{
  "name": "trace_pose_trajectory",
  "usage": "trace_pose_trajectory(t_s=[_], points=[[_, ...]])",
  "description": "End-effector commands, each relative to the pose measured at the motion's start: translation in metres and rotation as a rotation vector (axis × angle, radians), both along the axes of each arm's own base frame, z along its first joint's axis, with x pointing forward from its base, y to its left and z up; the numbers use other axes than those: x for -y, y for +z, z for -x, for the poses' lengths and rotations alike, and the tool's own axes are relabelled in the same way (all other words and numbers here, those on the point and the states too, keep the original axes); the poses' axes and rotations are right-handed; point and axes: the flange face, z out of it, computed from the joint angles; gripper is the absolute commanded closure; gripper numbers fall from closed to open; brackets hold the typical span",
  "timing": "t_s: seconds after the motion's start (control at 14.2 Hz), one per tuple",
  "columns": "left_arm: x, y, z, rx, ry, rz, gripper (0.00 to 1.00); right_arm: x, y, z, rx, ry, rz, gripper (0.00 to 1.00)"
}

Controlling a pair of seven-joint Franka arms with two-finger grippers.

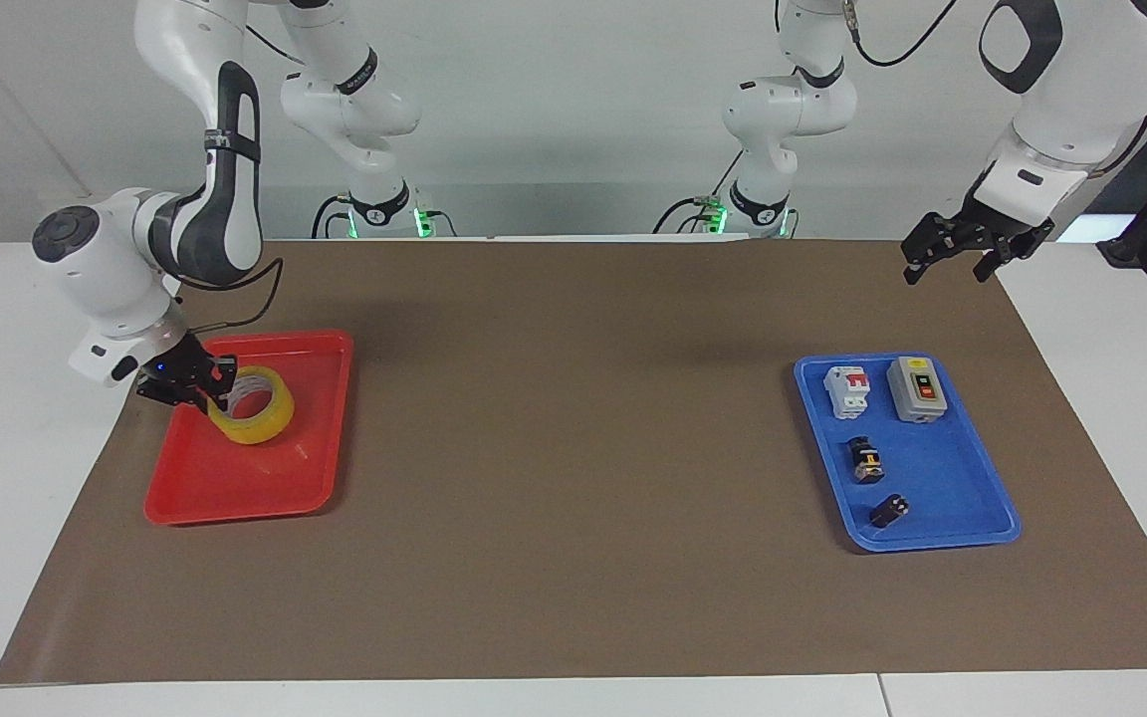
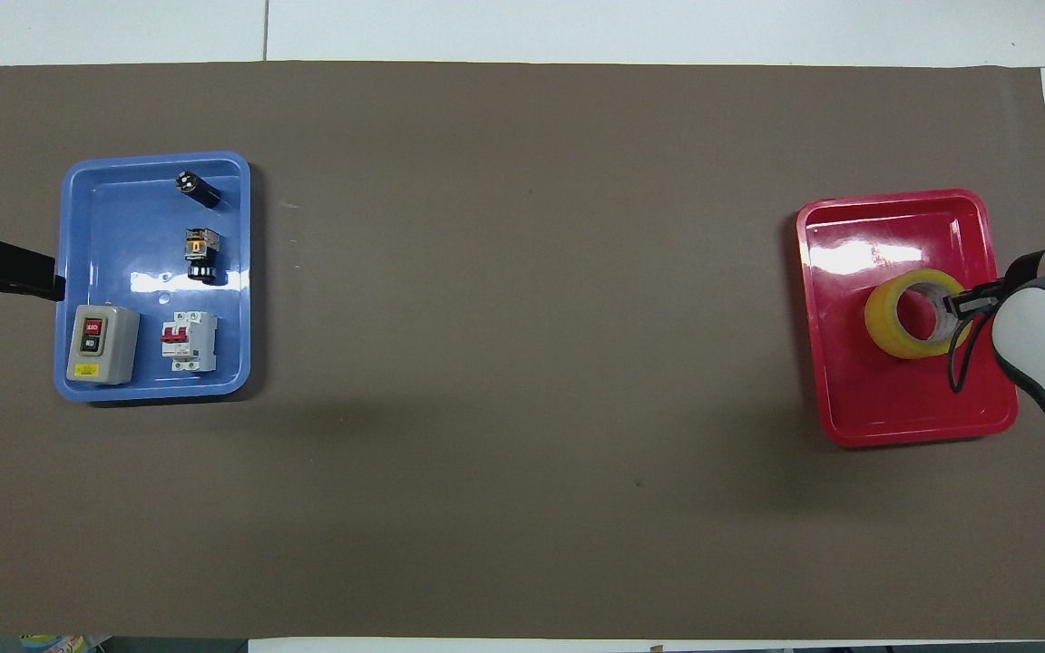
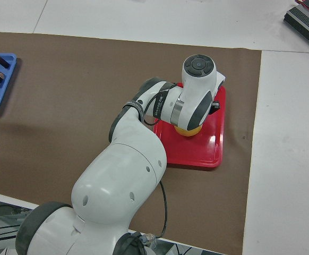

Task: Place and move tape with both arms
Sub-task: 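Carry the tape roll with the right gripper into the red tray, then release the tape roll in the red tray and open the right gripper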

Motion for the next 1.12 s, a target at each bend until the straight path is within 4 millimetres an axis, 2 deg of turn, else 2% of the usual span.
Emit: trace_pose_trajectory(t_s=[0.0, 0.07, 0.28, 0.35, 0.42, 0.49, 0.7, 0.84, 0.91, 1.05], points=[[-0.004, 0.004, 0.005, -0.004, -0.006, -0.023, 0.00, 0.002, -0.009, 0.001, 0.015, 0.008, 0.012, 1.00], [-0.004, 0.004, 0.005, -0.004, -0.006, -0.023, 0.00, 0.006, -0.019, 0.000, 0.004, 0.006, 0.012, 1.00], [-0.004, 0.004, 0.005, -0.002, -0.006, -0.023, 0.00, 0.001, -0.022, -0.002, 0.005, 0.010, 0.013, 1.00], [-0.004, 0.004, 0.005, -0.002, -0.006, -0.024, 0.00, 0.002, -0.021, -0.002, 0.006, 0.009, 0.014, 0.68], [-0.004, 0.004, 0.005, -0.004, -0.006, -0.023, 0.00, 0.002, -0.019, -0.003, 0.004, 0.009, 0.013, 0.01], [-0.004, 0.004, 0.005, -0.002, -0.006, -0.023, 0.00, 0.002, -0.009, -0.006, 0.010, 0.011, 0.013, 0.00], [-0.004, 0.004, 0.005, -0.004, -0.006, -0.024, 0.00, -0.004, 0.057, -0.023, -0.007, -0.010, -0.005, 0.00], [-0.003, 0.004, 0.005, -0.004, -0.007, -0.023, 0.00, -0.009, 0.108, -0.029, -0.034, -0.024, -0.017, 0.00], [-0.004, 0.004, 0.005, -0.004, -0.006, -0.023, 0.00, -0.015, 0.141, -0.030, -0.053, -0.029, -0.025, 0.00], [-0.004, 0.004, 0.005, -0.005, -0.006, -0.023, 0.00, -0.022, 0.197, -0.026, -0.065, -0.094, -0.028, 0.00]])
